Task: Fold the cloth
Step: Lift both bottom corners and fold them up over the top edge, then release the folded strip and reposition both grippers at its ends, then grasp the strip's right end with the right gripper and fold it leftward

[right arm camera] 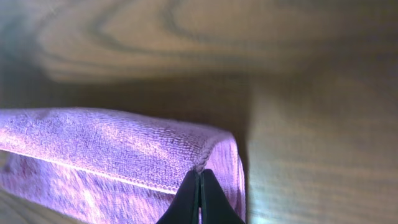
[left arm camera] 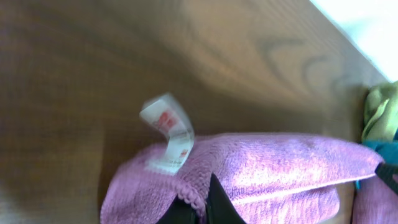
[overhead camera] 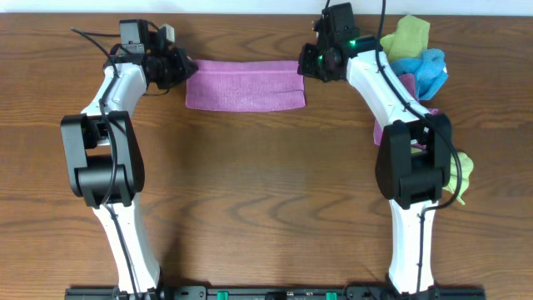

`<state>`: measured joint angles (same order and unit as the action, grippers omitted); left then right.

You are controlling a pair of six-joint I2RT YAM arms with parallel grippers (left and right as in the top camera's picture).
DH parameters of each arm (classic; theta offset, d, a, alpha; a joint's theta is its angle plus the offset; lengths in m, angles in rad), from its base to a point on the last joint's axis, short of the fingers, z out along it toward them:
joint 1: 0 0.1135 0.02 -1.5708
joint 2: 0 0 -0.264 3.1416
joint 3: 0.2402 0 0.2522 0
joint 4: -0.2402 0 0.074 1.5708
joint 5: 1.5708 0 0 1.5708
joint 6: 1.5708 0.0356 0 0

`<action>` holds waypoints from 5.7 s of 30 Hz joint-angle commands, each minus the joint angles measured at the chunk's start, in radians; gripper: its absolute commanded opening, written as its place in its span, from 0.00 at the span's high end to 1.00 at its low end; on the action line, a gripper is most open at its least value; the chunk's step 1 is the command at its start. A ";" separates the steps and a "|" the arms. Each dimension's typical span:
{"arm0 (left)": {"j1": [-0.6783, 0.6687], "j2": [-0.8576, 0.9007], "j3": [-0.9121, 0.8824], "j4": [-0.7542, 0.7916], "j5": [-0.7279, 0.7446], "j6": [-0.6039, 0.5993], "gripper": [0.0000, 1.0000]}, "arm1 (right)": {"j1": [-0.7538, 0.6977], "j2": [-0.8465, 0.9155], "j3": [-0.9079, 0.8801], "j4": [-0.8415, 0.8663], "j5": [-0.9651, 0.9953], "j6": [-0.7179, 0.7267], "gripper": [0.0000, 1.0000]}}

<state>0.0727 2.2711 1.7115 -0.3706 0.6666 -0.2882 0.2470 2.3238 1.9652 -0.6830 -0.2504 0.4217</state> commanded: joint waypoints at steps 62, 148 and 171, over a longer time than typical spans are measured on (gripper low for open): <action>-0.160 -0.002 0.055 -0.260 -0.539 0.255 0.94 | 0.039 -0.094 0.099 -0.267 0.224 -0.132 0.99; -0.267 -0.002 -0.088 -0.165 -0.429 0.058 0.94 | 0.052 0.180 0.369 -0.355 -0.273 -0.149 0.99; -0.265 -0.116 0.085 -0.097 -0.177 -0.030 0.94 | 0.112 0.167 0.403 -0.372 -0.272 -0.150 0.99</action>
<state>-0.2230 2.2459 1.7168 -0.4652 0.4099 -0.3149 0.3611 2.5301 2.3447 -1.0546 -0.5220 0.2810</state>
